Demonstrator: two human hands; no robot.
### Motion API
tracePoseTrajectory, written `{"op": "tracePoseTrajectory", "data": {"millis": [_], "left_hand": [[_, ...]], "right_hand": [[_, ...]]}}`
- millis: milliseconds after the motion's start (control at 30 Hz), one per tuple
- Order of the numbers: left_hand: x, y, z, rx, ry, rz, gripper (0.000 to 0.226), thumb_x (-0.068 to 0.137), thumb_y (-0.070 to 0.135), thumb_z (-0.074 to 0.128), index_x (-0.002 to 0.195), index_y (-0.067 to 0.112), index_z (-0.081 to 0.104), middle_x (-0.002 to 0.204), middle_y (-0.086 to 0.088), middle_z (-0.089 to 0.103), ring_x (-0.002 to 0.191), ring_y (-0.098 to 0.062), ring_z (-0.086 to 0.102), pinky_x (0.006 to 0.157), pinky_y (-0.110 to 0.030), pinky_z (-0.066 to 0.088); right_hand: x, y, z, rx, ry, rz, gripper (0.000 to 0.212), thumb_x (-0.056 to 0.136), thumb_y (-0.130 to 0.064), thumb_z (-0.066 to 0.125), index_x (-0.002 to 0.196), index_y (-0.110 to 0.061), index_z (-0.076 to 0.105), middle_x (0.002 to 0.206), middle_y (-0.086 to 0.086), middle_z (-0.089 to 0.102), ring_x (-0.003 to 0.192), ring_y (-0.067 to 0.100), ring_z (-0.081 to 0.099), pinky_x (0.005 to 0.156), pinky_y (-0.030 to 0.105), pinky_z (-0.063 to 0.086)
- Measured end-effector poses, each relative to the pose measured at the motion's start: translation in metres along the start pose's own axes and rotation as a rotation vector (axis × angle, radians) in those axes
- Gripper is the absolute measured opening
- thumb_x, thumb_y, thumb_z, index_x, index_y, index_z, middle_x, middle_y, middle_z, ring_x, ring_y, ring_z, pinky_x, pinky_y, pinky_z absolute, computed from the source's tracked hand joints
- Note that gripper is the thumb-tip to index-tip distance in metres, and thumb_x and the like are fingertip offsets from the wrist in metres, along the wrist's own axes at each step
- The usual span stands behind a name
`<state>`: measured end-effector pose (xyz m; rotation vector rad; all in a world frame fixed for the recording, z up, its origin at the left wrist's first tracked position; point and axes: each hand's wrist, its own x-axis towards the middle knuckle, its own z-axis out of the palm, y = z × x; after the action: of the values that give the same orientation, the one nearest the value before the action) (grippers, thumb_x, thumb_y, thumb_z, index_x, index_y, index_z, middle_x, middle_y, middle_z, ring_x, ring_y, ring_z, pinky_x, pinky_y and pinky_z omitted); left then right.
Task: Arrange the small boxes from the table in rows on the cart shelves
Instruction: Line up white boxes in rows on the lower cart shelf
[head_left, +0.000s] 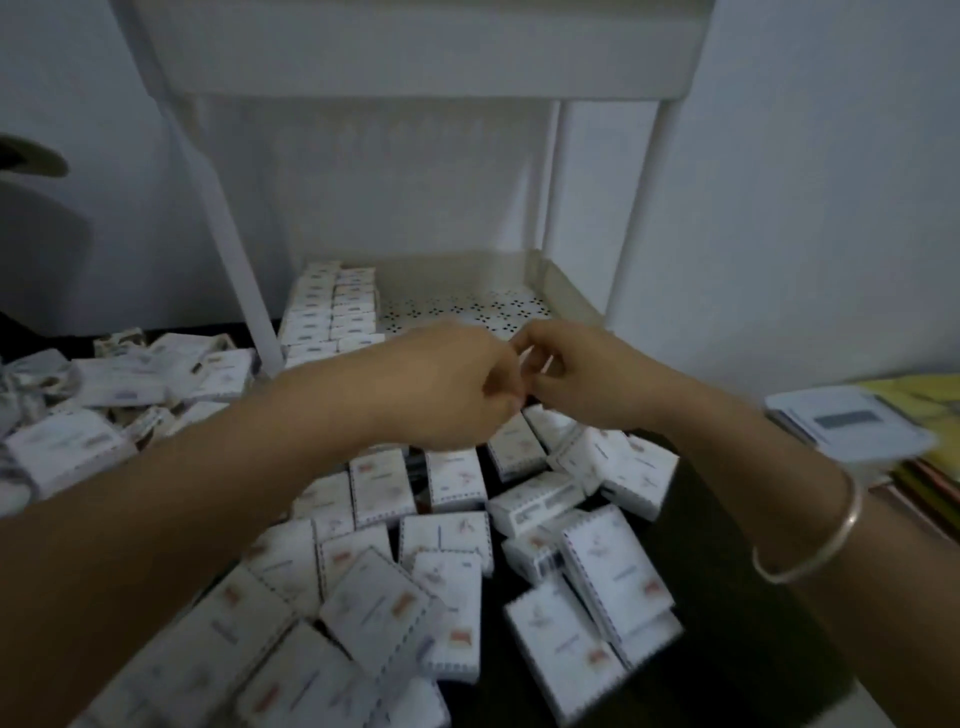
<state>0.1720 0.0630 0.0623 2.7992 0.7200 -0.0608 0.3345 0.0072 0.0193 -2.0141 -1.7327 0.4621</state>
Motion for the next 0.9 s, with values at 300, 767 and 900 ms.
{"op": "tracePoseTrajectory", "data": {"millis": [300, 767, 900], "left_hand": [[-0.067, -0.005, 0.040, -0.189, 0.096, -0.043, 0.019, 0.096, 0.035, 0.051, 0.109, 0.039, 0.063, 0.101, 0.024, 0.062, 0.090, 0.005, 0.058, 0.084, -0.026, 0.052], [-0.134, -0.012, 0.089, -0.162, 0.173, -0.266, 0.075, 0.069, 0.068, 0.068, 0.133, 0.045, 0.038, 0.127, 0.020, 0.050, 0.115, -0.003, 0.046, 0.094, -0.025, 0.042], [-0.129, -0.010, 0.091, -0.199, 0.306, -0.201, 0.070, 0.073, 0.053, 0.074, 0.132, 0.042, 0.039, 0.126, 0.024, 0.038, 0.118, 0.000, 0.039, 0.100, -0.024, 0.036]], "right_hand": [[-0.101, -0.013, 0.012, -0.217, -0.017, 0.141, 0.038, 0.092, -0.051, 0.054, 0.126, -0.036, 0.046, 0.112, -0.017, 0.055, 0.090, 0.001, 0.055, 0.081, 0.025, 0.049], [-0.129, -0.019, 0.079, 0.090, 0.369, 0.222, 0.059, 0.079, -0.046, 0.073, 0.121, -0.040, 0.032, 0.118, -0.019, 0.044, 0.095, 0.000, 0.046, 0.064, 0.011, 0.039], [-0.119, -0.018, 0.082, 0.241, 0.457, 0.130, 0.042, 0.083, -0.037, 0.069, 0.119, -0.040, 0.048, 0.112, -0.021, 0.051, 0.093, 0.002, 0.056, 0.070, 0.028, 0.056]]}}
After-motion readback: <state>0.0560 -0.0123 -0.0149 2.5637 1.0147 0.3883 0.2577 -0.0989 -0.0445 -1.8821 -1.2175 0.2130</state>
